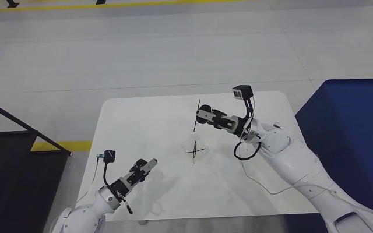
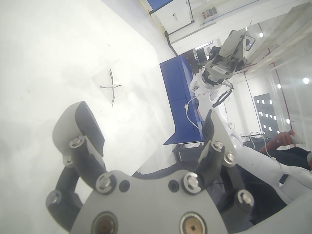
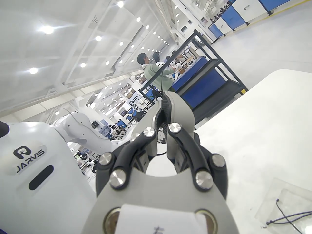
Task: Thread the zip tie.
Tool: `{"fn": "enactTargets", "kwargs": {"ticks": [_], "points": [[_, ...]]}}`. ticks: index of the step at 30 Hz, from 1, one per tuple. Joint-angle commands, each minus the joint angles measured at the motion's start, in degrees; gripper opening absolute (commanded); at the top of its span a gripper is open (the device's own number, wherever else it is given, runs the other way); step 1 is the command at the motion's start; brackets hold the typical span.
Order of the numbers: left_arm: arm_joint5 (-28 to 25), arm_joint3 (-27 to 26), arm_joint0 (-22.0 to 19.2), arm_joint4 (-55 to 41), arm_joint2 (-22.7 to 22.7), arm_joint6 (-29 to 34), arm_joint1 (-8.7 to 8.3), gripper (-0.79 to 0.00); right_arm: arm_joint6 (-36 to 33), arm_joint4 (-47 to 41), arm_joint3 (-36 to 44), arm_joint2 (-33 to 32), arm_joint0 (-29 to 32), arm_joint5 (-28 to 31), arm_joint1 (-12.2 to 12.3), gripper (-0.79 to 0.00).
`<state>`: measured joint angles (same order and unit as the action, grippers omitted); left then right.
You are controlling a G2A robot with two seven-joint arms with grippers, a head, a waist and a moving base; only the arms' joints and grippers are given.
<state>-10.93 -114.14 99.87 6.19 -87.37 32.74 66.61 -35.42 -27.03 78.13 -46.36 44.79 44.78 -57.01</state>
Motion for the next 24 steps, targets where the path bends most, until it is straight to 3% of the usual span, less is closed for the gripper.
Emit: {"fn": "enactTargets", "kwargs": {"ticks": [1,4,12,17,24], "points": [[0.0,0.0,0.0,0.0,0.0,0.0,0.00,0.000,0.0,0.0,0.0,0.0,0.0,0.0,0.0,-0.785],[0.6,-0.8,-0.4,-3.5,0.8,0.0,0.14,0.000,0.0,0.0,0.0,0.0,0.0,0.0,0.0,-0.785],[-0.7,-1.3,-2.6,-16.8,6.0,-7.9,1.35,0.000,0.1,-1.5,2.8,-0.9,2.0,-5.6,-0.5,-0.785],[1.4,0.2,-5.3,-19.4,11.4,-10.7,2.12,0.000,1.7,1.1,1.9,-0.9,2.2,-8.3,-1.2,-0.785],[1.4,0.2,-5.3,-19.4,11.4,-10.7,2.12,0.000,2.4,1.8,1.7,-1.0,2.1,-8.4,-1.2,-0.785]]}}
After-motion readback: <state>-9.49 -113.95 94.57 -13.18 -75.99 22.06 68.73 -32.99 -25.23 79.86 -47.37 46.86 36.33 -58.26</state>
